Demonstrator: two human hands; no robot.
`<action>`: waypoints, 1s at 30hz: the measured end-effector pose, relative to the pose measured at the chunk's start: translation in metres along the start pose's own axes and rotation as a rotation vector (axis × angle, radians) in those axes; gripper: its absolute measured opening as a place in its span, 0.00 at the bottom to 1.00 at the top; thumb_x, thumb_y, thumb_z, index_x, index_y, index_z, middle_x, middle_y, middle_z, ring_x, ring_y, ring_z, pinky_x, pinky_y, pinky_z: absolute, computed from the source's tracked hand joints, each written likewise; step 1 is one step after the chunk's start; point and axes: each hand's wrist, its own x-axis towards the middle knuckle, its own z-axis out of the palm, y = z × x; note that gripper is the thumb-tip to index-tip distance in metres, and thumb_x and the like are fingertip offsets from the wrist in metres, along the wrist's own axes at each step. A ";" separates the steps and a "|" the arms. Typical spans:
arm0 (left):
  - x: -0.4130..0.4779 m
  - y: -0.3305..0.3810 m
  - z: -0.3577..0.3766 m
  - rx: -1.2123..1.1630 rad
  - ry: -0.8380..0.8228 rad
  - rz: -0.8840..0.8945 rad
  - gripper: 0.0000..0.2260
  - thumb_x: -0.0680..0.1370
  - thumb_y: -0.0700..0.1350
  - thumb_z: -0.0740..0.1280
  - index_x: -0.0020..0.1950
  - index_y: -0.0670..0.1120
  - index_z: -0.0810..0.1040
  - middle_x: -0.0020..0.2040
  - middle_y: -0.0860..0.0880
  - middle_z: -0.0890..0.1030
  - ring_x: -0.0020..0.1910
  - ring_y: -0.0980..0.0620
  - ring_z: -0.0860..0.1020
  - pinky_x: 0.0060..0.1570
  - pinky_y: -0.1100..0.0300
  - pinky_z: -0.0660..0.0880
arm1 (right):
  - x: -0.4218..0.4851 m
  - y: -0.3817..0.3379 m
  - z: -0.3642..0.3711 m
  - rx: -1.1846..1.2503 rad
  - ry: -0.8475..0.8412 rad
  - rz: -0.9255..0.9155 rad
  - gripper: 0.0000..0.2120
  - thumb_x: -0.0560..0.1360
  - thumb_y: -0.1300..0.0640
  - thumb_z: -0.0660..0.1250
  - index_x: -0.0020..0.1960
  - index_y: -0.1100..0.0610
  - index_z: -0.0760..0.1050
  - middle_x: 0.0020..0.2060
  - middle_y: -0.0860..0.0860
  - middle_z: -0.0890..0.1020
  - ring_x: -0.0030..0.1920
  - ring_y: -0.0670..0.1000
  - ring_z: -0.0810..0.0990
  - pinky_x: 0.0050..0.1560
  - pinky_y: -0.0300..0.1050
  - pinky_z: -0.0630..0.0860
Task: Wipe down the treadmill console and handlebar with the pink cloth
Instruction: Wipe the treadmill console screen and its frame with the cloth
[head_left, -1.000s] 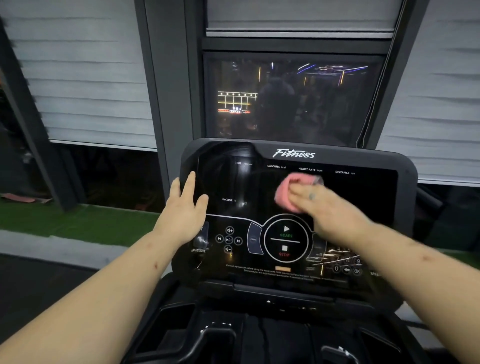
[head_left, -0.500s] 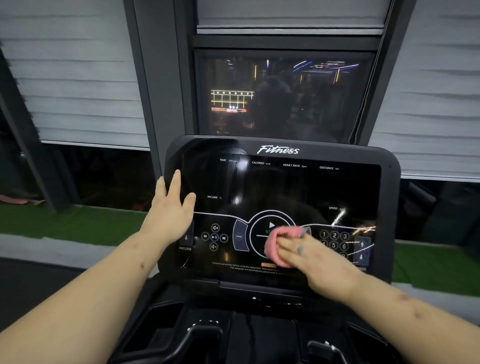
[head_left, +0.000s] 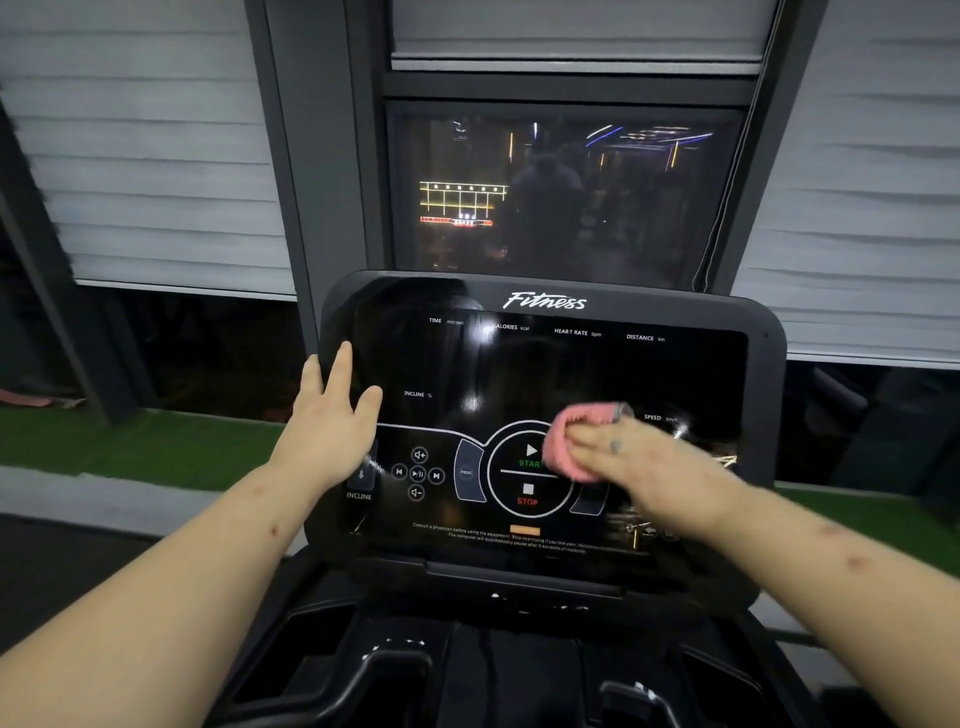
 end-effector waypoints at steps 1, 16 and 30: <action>0.000 0.001 0.000 0.002 0.000 -0.001 0.30 0.84 0.60 0.54 0.83 0.62 0.44 0.84 0.47 0.43 0.81 0.39 0.54 0.75 0.42 0.60 | 0.008 0.011 -0.011 -0.007 0.030 0.030 0.41 0.60 0.75 0.71 0.72 0.60 0.73 0.72 0.57 0.74 0.70 0.61 0.75 0.68 0.64 0.73; -0.006 0.012 0.007 0.023 0.041 -0.051 0.30 0.84 0.60 0.55 0.83 0.61 0.44 0.84 0.46 0.42 0.82 0.40 0.49 0.77 0.40 0.57 | -0.067 -0.024 0.037 -0.020 0.057 0.007 0.36 0.65 0.70 0.60 0.74 0.59 0.71 0.73 0.56 0.73 0.75 0.60 0.68 0.72 0.62 0.70; -0.015 0.098 0.050 0.305 0.128 0.254 0.31 0.83 0.59 0.55 0.83 0.58 0.47 0.84 0.47 0.43 0.82 0.43 0.41 0.77 0.33 0.52 | -0.045 0.058 -0.029 -0.043 0.057 0.229 0.43 0.63 0.74 0.63 0.77 0.55 0.68 0.77 0.55 0.68 0.76 0.57 0.67 0.74 0.61 0.67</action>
